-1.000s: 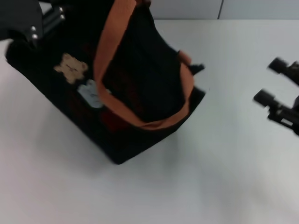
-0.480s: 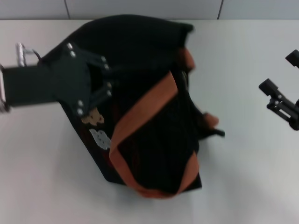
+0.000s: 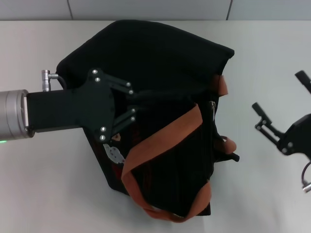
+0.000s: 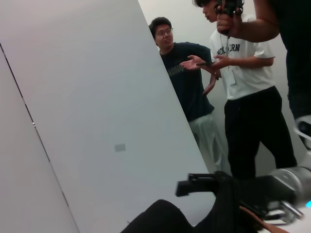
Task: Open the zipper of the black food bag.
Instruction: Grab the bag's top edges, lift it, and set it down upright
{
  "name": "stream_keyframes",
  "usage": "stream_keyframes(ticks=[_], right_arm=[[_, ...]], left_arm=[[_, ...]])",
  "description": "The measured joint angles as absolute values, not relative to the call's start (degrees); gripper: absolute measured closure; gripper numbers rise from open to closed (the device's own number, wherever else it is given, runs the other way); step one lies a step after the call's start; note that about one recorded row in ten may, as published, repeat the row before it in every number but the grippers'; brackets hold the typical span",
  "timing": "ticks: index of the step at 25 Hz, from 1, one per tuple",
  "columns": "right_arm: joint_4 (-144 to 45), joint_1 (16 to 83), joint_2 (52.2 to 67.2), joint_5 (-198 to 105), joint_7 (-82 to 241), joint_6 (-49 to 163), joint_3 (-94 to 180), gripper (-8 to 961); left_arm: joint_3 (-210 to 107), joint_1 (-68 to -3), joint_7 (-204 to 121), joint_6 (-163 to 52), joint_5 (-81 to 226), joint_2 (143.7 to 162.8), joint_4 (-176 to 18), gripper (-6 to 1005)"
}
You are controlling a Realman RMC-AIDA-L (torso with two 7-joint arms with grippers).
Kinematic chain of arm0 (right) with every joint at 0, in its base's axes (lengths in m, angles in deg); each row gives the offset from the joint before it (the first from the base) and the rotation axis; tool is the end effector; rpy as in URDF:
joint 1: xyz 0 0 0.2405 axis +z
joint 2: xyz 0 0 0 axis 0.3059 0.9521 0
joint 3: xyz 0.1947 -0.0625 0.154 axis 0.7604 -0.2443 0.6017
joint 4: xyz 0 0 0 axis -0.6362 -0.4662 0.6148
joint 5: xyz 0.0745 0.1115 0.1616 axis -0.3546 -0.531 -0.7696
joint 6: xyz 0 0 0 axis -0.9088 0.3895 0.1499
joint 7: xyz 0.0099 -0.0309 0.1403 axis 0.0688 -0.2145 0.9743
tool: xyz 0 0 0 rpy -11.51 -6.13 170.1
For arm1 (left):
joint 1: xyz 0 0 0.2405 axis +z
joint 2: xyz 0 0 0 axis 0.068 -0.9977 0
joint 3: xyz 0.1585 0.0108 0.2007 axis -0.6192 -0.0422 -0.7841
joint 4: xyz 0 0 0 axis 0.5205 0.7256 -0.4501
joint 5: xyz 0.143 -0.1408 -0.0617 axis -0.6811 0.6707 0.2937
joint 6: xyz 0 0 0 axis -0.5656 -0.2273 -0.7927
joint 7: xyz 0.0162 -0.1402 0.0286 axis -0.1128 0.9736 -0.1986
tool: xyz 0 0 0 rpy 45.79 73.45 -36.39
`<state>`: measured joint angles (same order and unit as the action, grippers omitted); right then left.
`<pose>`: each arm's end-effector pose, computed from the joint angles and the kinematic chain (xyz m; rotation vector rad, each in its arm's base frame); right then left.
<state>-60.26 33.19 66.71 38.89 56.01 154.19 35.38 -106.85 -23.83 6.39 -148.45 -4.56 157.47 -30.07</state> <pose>0.2846 0.2034 -0.0377 -1.7945 -0.2989 0.8026 -0.2137 0.2848 0.0152 -2.6556 0.4290 -0.9671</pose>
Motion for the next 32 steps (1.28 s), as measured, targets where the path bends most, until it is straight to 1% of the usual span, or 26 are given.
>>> stream_keyframes(ticks=[5, 12, 32], right_arm=[[-64.89, 31.59, 66.77, 39.04, 45.81, 153.75, 35.11, 125], [-67.02, 30.83, 66.86, 39.25, 40.8, 152.88, 34.76, 126], [-70.74, 34.21, 66.87, 41.63, 34.81, 149.65, 34.96, 126]], left_arm=[[-107.59, -24.75, 6.41, -146.56, -3.37, 157.46, -31.09, 900], [-108.14, -26.27, 6.62, -144.89, -2.97, 157.45, -33.51, 901], [-109.06, -26.39, 6.56, -146.02, -1.61, 157.45, -34.38, 900]])
